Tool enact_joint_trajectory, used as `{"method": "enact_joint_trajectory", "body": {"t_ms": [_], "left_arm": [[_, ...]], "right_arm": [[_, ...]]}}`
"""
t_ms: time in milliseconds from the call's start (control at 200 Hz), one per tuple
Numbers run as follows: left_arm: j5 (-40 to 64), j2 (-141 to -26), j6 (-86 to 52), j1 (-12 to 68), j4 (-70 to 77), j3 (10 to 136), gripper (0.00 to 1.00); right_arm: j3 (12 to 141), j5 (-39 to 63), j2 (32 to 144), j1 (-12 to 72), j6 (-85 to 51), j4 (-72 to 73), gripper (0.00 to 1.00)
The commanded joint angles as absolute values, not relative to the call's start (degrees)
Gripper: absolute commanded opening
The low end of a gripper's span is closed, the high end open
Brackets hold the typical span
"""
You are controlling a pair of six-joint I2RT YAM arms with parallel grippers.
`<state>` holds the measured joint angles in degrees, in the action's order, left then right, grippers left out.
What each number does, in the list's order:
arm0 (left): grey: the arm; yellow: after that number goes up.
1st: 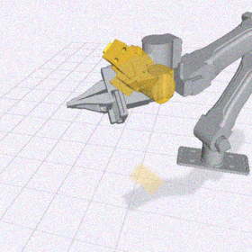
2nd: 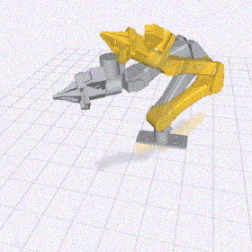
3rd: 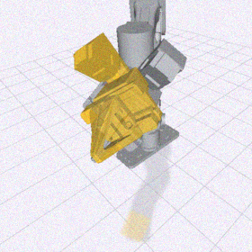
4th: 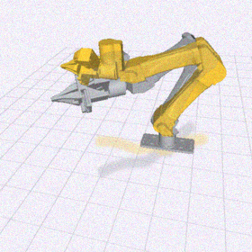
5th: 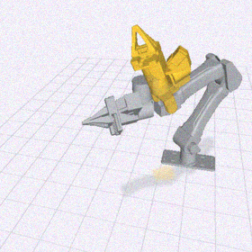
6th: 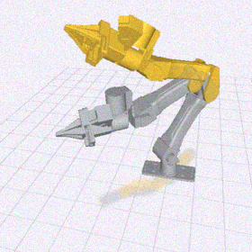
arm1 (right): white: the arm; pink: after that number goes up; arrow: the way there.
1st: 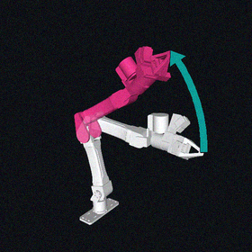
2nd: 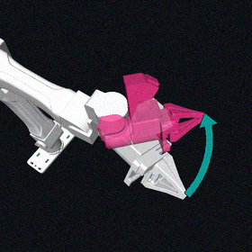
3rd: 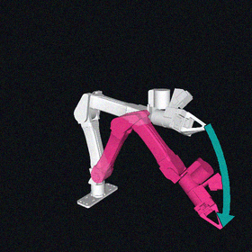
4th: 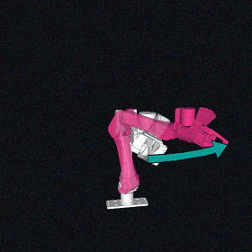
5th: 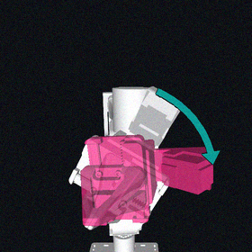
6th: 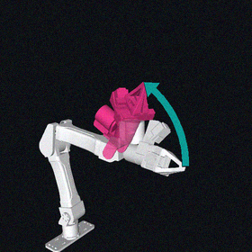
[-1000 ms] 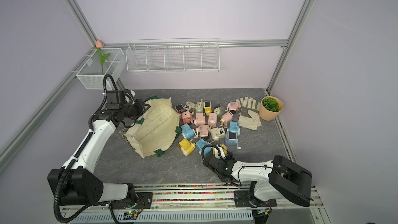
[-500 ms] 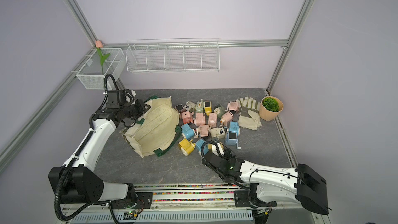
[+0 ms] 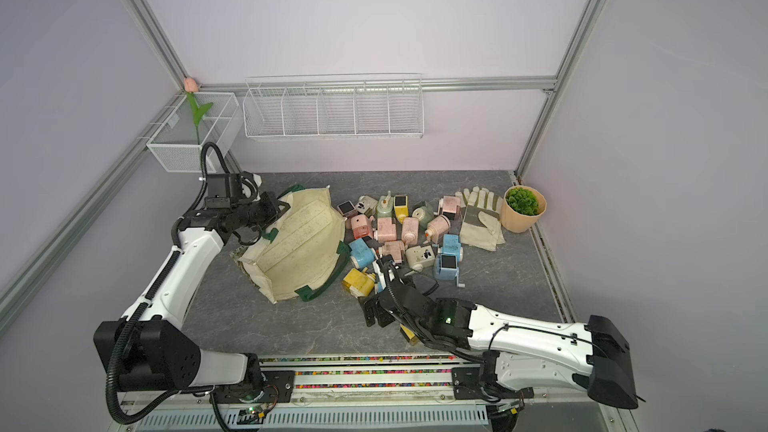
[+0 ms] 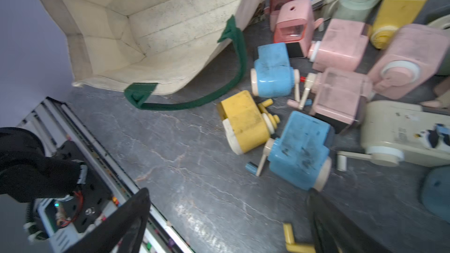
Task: Take out the pencil sharpeners from the tote bags
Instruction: Place the pencil sharpener at the center of the board, then adjust the canvas bag at the center of the board.
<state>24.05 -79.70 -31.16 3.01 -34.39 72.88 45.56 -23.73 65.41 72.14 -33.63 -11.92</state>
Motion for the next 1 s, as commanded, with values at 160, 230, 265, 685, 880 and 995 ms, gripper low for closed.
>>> {"method": "enact_joint_trajectory", "body": {"t_ms": [160, 230, 265, 685, 880, 995], "left_arm": [[24.2, -78.7, -30.3, 2.5, -35.2, 73.6, 0.0], [24.5, -78.4, -30.3, 2.5, -35.1, 73.3, 0.0], [24.6, -78.3, -30.4, 2.5, -35.1, 73.2, 0.0], [24.0, -77.7, -29.8, 2.5, -35.4, 73.1, 0.0], [23.8, -76.9, -29.5, 2.4, -35.2, 72.7, 0.0], [24.2, -77.0, -29.5, 2.3, -35.2, 72.8, 0.0]], "right_arm": [[56.2, -17.4, 81.3, 73.7, -38.2, -3.9, 0.99], [59.5, -18.1, 86.1, 73.7, -39.0, -4.5, 0.98], [60.7, -18.2, 88.1, 73.7, -39.3, -4.4, 0.98], [68.6, -14.8, 104.0, 68.5, -48.1, 0.1, 0.86], [71.8, -8.3, 108.1, 65.7, -48.1, 2.7, 0.73], [72.3, -4.7, 109.6, 64.6, -48.2, 5.0, 0.51]]}}
